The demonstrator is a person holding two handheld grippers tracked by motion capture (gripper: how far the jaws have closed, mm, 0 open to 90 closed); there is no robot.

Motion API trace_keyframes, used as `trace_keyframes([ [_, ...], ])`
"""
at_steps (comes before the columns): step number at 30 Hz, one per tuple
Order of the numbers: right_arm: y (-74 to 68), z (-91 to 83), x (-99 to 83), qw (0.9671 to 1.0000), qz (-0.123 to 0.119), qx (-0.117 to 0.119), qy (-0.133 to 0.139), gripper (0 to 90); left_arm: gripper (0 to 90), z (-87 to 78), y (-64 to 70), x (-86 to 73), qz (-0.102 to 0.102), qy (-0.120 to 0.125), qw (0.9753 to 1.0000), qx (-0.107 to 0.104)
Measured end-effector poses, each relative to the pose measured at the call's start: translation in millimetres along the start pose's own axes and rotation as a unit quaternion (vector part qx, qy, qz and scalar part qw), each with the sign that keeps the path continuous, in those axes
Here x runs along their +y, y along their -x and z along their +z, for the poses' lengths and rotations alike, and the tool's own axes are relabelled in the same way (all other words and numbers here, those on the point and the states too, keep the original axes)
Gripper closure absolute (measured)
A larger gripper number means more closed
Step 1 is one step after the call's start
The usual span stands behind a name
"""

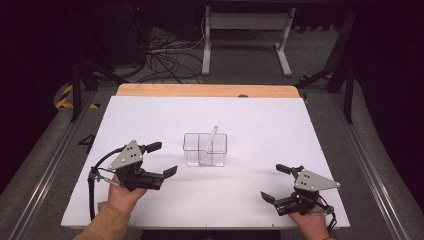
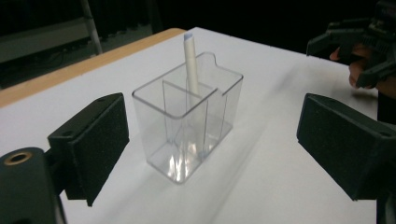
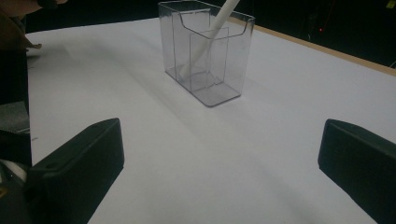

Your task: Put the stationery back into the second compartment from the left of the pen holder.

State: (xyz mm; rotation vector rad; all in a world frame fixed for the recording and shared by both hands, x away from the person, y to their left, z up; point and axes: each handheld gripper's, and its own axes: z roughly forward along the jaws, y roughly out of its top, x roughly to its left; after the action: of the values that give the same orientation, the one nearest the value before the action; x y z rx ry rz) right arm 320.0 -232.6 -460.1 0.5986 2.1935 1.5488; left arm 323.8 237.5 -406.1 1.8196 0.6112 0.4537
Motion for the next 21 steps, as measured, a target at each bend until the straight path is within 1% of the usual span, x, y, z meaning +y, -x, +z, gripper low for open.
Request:
trace_keyframes([
  [4,-0.4,-1.3,-0.6,1.0,0.001,0.0,-0.001,0.8,8.2,-8.3,-1.9,-13.9,-0.012,-0.006,0.9999,0.0],
  [8,-1.2,-1.1,-0.9,1.0,0.002,-0.002,-0.004,0.8,7.7,-13.9,-5.4,-25.9,-0.027,-0.007,0.9996,-0.001],
  [11,-1.2,-0.4,-1.3,1.0,0.001,-0.001,-0.005,0.8,7.4,-16.0,-5.9,-29.9,-0.021,-0.014,0.9997,0.0],
  [14,-1.3,-1.2,-1.2,1.0,0.001,-0.002,-0.005,0.8,6.9,-18.2,-5.1,-37.4,-0.015,-0.024,0.9996,0.002],
  [16,-0.6,-1.2,-1.7,1.0,0.002,-0.002,-0.004,0.8,6.8,-20.8,-4.6,-44.1,-0.019,-0.024,0.9995,0.004],
  [20,-0.7,-1.1,-2.1,1.0,0.001,-0.001,-0.005,0.8,6.4,-26.7,-5.5,-57.3,-0.04,-0.02,0.999,-0.001],
  [21,-0.7,-1.4,-2.2,1.0,0.001,0.0,-0.005,0.8,6.3,-27.7,-6.2,-59.8,-0.039,-0.023,0.999,0.002],
])
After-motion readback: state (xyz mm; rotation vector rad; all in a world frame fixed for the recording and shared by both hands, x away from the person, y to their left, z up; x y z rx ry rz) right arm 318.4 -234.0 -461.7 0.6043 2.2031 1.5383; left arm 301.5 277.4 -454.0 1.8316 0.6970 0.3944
